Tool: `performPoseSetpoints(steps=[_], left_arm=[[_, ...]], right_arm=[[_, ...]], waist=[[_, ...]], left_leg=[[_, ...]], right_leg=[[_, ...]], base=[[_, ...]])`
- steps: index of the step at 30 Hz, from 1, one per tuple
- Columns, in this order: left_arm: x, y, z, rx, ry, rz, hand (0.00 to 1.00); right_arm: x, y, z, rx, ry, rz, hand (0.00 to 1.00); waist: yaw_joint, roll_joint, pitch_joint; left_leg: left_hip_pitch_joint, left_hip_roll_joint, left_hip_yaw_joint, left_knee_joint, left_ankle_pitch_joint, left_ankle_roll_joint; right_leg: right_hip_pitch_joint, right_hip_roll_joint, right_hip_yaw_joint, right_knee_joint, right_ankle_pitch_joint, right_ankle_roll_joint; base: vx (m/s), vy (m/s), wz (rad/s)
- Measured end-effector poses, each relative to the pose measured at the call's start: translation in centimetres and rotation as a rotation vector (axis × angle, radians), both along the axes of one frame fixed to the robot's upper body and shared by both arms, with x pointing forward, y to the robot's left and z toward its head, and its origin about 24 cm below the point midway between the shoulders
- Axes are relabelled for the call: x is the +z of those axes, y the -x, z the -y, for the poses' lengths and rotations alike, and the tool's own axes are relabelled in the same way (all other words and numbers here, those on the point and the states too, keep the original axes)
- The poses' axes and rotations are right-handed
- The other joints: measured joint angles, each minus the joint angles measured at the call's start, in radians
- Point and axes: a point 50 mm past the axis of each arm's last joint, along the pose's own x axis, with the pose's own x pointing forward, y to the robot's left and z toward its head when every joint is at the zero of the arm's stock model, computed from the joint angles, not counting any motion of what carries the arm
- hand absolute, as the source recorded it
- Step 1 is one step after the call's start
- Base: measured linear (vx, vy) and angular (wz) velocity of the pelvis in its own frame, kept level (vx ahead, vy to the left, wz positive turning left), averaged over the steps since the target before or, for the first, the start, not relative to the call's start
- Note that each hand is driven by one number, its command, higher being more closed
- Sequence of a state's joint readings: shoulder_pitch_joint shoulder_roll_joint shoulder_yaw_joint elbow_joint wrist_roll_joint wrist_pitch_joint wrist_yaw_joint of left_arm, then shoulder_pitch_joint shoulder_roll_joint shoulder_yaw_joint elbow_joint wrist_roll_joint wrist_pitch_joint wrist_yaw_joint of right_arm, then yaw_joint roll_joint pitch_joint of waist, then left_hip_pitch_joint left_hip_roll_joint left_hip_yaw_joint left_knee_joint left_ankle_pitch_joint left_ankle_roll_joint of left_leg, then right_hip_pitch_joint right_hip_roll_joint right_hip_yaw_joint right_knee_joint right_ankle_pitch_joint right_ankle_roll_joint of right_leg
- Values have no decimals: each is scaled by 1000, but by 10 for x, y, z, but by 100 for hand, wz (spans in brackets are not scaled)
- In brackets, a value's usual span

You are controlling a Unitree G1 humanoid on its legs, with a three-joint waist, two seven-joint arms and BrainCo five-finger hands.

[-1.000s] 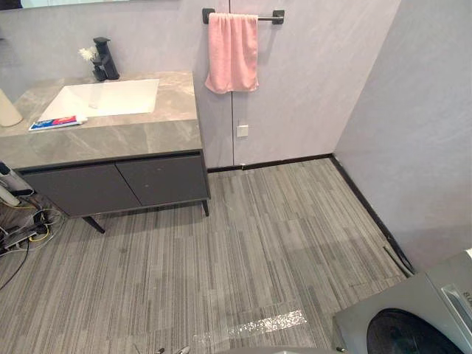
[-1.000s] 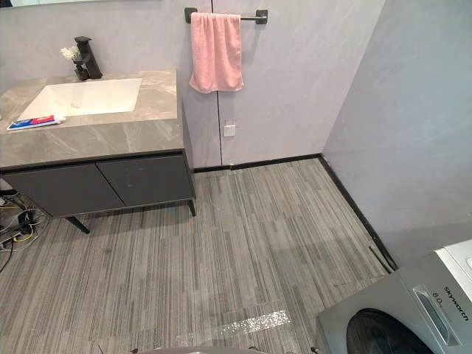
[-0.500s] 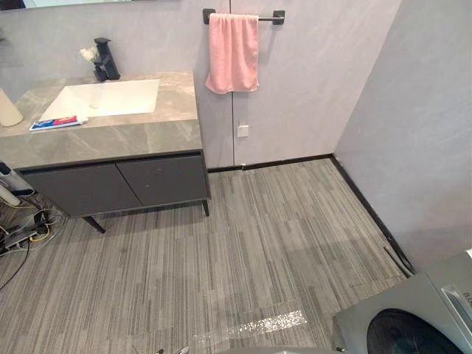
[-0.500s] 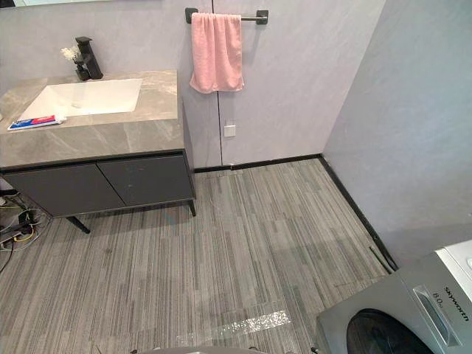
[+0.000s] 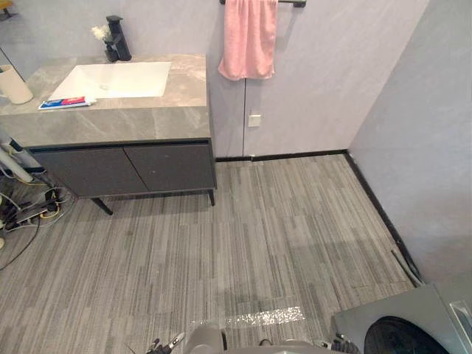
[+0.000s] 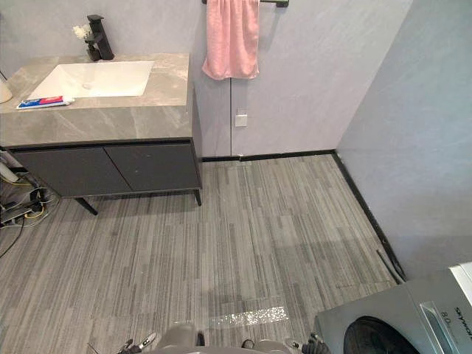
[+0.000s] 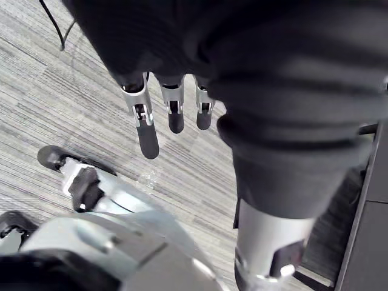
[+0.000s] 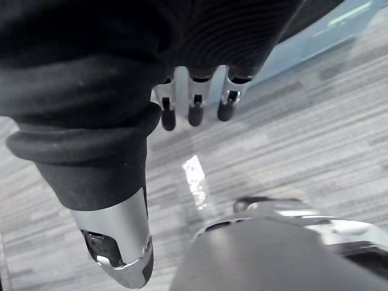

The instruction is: Organize washtable

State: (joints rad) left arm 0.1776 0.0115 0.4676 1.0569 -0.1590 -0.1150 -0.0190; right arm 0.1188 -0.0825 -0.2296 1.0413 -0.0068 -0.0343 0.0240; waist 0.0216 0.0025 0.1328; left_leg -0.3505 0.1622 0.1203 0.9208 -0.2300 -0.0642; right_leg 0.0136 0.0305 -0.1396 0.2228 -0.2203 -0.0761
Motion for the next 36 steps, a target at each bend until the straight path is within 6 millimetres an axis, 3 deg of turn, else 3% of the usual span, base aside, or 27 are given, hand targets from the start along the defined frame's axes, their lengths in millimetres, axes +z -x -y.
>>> performPoseSetpoints(steps=[3,5,6,7,8,9,10,12,13,14,16,18,19,20,21,22,23,24,25,26,27,28,29,30,32,35,36], left_arm=[[0,-5,5,-3,9,19,0],[0,-6,10,26,21,29,0],[0,-7,11,38,22,35,0],[1,-8,13,48,26,44,0],[1,-5,9,64,17,46,0],[1,-3,7,66,11,43,0],[3,-8,2,63,-2,54,0],[7,-19,-6,5,-32,78,0],[12,-30,-6,-32,-48,124,0],[15,-37,-5,-53,-55,150,0],[30,-69,-2,-143,-89,275,0],[45,-95,2,-200,-117,384,0],[53,-105,6,-226,-127,437,0],[61,-113,10,-252,-133,482,0],[64,-115,13,-263,-135,504,0],[72,-118,18,-278,-136,547,0],[78,-121,28,-290,-120,588,0],[81,-123,36,-285,-103,610,0],[90,-127,49,-287,-82,662,0],[104,-134,64,-325,-56,739,0],[107,-134,69,-350,-45,757,0],[120,-134,73,-355,-44,815,0],[133,-140,79,-385,-37,876,0],[139,-142,81,-392,-37,906,0],[164,-143,83,-398,-53,1011,0],[192,-136,80,-383,-80,1120,0],[213,-135,78,-374,-112,1204,0]], right_arm=[[6,-19,1,24,16,63,0],[10,-33,1,30,17,101,0],[11,-35,0,29,14,106,0],[11,-35,-2,27,7,115,0],[10,-33,-10,21,-13,122,0],[10,-33,-15,19,-24,129,0],[11,-35,-21,15,-37,145,0],[11,-35,-25,9,-48,152,0],[12,-37,-24,5,-48,160,0],[14,-38,-23,1,-43,174,0],[24,-46,-19,-15,-32,247,0],[41,-63,-15,-24,-12,366,0],[55,-75,-11,-38,3,452,0],[71,-86,-8,-49,28,539,0],[79,-91,-6,-51,44,580,0],[95,-101,-7,-43,66,662,0],[110,-107,-5,-40,95,736,0],[118,-113,-4,-27,105,775,0],[135,-123,-10,-5,107,857,0],[149,-128,-12,11,123,929,0],[154,-130,-14,36,122,957,0],[168,-133,-27,47,95,1025,0],[183,-137,-30,25,86,1104,0],[188,-138,-31,18,84,1130,0],[210,-141,-37,14,63,1228,0],[236,-139,-39,25,53,1355,0],[248,-137,-39,20,53,1421,0]], waist=[[22,5,-1],[47,22,-4],[53,24,-7],[78,26,-16],[95,8,-35],[100,-17,-42],[89,-45,-44],[55,-58,-35],[46,-53,-29],[46,-48,-28],[37,-32,-31],[11,-31,-31],[-3,-30,-31],[-9,-32,-32],[-8,-33,-33],[-13,-33,-35],[-31,-14,-52],[-27,10,-65],[-28,30,-64],[-52,11,-52],[-49,20,-54],[-38,39,-67],[-14,74,-64],[-7,75,-65],[-3,56,-58],[13,42,-53],[23,46,-56]], left_leg=[[-47,-12,29,-191,3,-5],[-72,-61,-13,-437,36,-23],[-74,-75,-33,-488,48,-20],[-79,-78,-41,-503,59,-8],[-68,-95,-11,-466,91,24],[-59,-104,14,-447,93,40],[-37,-118,37,-394,32,72],[63,-126,54,-370,-43,99],[162,-124,69,-392,-80,104],[211,-120,76,-415,-91,102],[337,-97,82,-502,-109,87],[386,-81,75,-541,-121,62],[418,-73,73,-558,-137,35],[459,-64,71,-577,-155,3],[475,-59,69,-587,-164,-14],[523,-45,49,-608,-181,-44],[540,-5,7,-606,-193,-66],[543,28,-13,-600,-190,-71],[526,49,-51,-556,-135,-120],[518,24,-94,-472,-34,-44],[510,41,-96,-408,3,-36],[457,85,-89,-216,100,28],[389,139,-95,-83,48,9],[350,141,-95,-47,12,-16],[217,86,-73,-51,-83,-11],[131,28,1,-187,-94,0],[91,-20,26,-327,-82,10]], right_leg=[[16,-34,33,-1,-33,28],[23,-62,58,-5,-65,54],[19,-69,66,-4,-79,63],[18,-78,92,15,-118,80],[12,-112,124,88,-180,109],[-15,-128,133,196,-202,146],[-102,-163,141,429,-187,164],[-194,-196,144,750,-71,181],[-236,-210,122,871,-77,172],[-254,-216,102,886,-84,161],[-333,-231,-23,791,-94,145],[-403,-238,-82,569,-84,156],[-431,-236,-77,389,-43,162],[-441,-217,-41,213,38,163],[-444,-208,-20,146,80,159],[-456,-196,-4,115,193,165],[-457,-163,-4,164,280,159],[-462,-145,-33,202,261,135],[-481,-149,-49,309,211,95],[-541,-190,-61,540,172,53],[-541,-158,-63,533,117,82],[-428,-116,-103,359,93,23],[-365,-74,-123,327,56,22],[-335,-70,-129,308,46,12],[-205,-78,-147,201,44,10],[-101,-82,-165,98,44,12],[-64,-84,-166,64,41,26]], base=[[257,79,-16],[423,202,-29],[538,304,-43],[618,365,-73],[451,267,-84],[625,261,-78],[500,163,-38],[691,213,-23],[625,172,-36],[586,131,-42],[483,72,-19],[568,19,7],[654,-44,10],[577,-79,6],[622,-148,13],[689,-241,38],[706,-265,34],[734,-243,40],[712,-248,46],[690,-273,52],[698,-465,40],[668,-428,-8],[542,-346,-9],[562,-216,1],[539,-189,25],[406,-51,3],[375,32,-1]])
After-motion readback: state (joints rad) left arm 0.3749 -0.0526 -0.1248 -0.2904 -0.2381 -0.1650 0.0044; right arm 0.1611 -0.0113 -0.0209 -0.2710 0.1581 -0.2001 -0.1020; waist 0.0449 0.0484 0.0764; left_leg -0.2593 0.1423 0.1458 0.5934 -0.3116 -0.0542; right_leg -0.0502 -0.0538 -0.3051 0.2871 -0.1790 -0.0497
